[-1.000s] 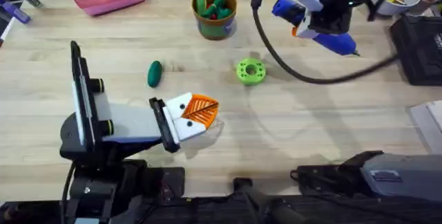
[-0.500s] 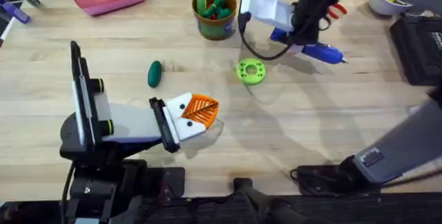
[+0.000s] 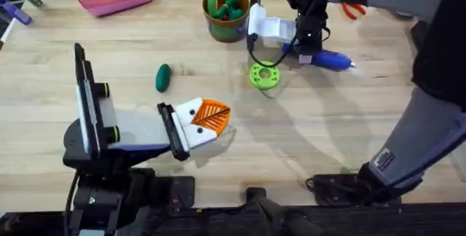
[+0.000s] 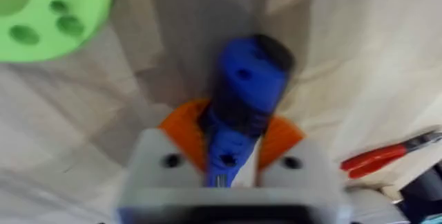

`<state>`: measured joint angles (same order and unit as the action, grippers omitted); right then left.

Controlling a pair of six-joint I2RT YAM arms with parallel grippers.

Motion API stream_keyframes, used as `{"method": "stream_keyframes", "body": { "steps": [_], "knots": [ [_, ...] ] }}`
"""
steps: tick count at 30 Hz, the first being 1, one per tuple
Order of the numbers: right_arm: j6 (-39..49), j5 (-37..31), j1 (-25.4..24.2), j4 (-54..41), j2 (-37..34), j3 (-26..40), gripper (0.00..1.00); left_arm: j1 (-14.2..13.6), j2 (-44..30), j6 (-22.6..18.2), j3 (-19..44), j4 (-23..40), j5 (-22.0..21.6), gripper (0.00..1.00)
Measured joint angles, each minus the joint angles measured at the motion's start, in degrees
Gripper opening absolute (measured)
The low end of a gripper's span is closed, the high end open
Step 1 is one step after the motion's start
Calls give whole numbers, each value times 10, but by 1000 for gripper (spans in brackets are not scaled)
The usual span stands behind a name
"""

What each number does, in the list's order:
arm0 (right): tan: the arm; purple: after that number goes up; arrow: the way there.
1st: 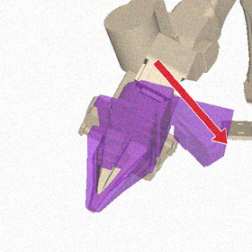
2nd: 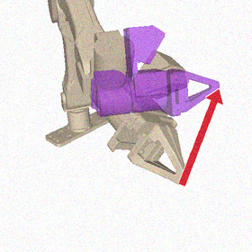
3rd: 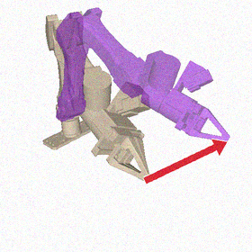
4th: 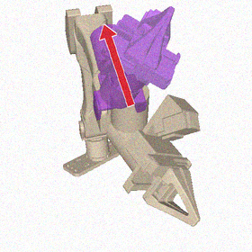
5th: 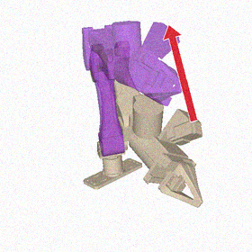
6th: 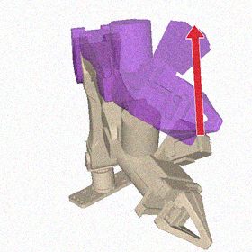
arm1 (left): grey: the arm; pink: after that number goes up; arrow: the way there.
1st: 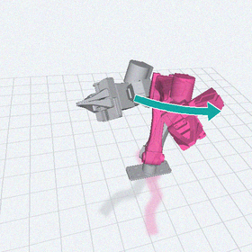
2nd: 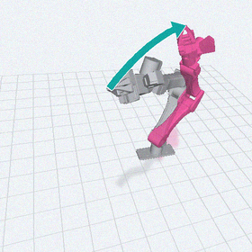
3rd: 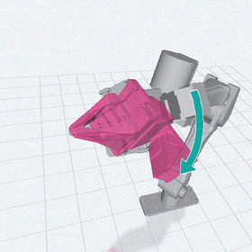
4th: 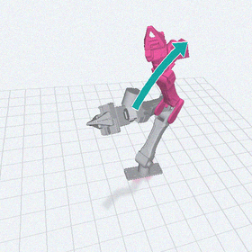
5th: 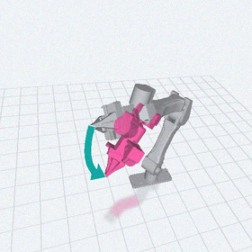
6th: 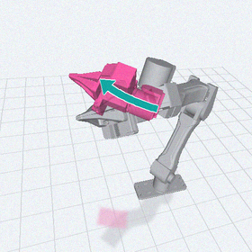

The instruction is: Pick up the gripper from the table and insert it into the empty holder that is missing its gripper. Then pick up a screw, insert it into the mounting hole, and use the screwdriver to tighten it. Finally, clean up the table by picking up the vegetable and placing it into the bucket.

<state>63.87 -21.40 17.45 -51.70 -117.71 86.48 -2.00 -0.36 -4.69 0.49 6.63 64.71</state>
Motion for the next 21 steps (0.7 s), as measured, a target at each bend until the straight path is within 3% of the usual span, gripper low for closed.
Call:
{"method": "stream_keyframes", "body": {
  "steps": [4, 6, 14, 21],
  "knots": [
    [-6, -14, 0, 24, 0, 7, 742, 0, 0, 0, 0, 0, 0, 21],
    [-12, -22, 0, 24, 0, 10, 964, 0, 0, 0, 0, 0, 0, 21],
    [-60, -8, -1, 10, 28, 2, 991, 0, 0, 0, 0, 0, 0, 21],
    [-141, 84, -1, 9, 161, -1, 991, 0, 0, 0, 0, 0, 0, 21]
  ]
}}
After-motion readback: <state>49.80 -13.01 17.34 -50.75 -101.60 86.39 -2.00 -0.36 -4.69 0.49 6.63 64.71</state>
